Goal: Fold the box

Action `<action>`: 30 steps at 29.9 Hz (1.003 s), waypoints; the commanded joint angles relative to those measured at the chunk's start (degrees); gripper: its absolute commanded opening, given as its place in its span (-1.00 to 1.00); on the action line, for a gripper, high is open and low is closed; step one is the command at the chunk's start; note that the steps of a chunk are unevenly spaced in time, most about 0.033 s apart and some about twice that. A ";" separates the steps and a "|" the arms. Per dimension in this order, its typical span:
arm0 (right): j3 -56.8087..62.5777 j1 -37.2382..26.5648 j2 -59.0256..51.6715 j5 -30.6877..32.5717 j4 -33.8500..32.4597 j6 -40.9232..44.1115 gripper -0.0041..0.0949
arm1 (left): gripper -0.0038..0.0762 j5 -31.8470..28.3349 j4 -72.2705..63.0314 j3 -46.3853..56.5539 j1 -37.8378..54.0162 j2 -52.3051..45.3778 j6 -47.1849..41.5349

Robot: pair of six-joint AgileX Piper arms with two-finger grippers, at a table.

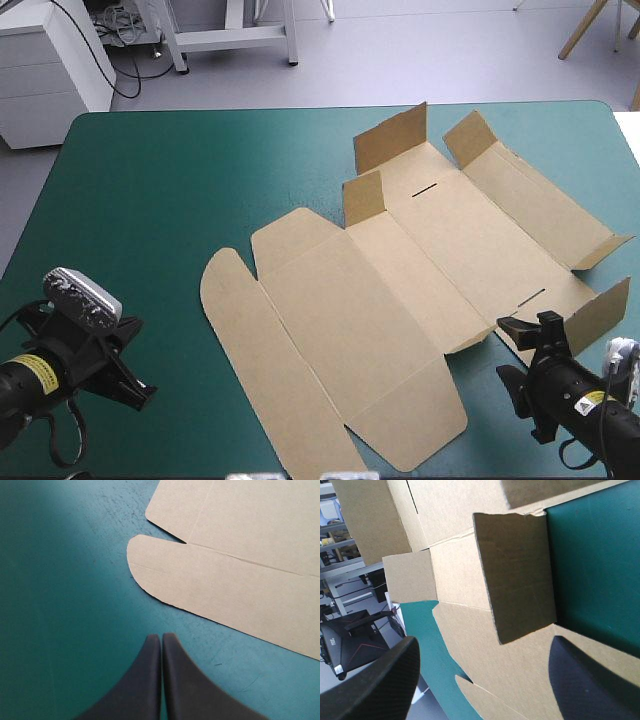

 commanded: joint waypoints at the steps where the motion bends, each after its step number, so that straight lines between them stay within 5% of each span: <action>1: 0.39 0.23 2.86 -7.74 5.72 -3.99 0.43 | -0.93 -2.98 0.04 -1.46 -0.02 0.43 -0.67; 8: 0.56 0.23 10.62 -10.96 11.60 -10.61 0.40 | -0.93 -1.88 0.04 -1.46 -0.02 0.43 -0.67; 23: 0.56 0.23 21.35 -13.02 12.08 -16.23 0.39 | -0.93 -1.05 0.04 -1.46 -0.02 0.43 -0.67; 30: 0.56 0.23 24.63 -13.39 12.53 -18.49 -0.09 | -0.93 -1.05 0.04 -1.46 -0.02 0.43 -0.69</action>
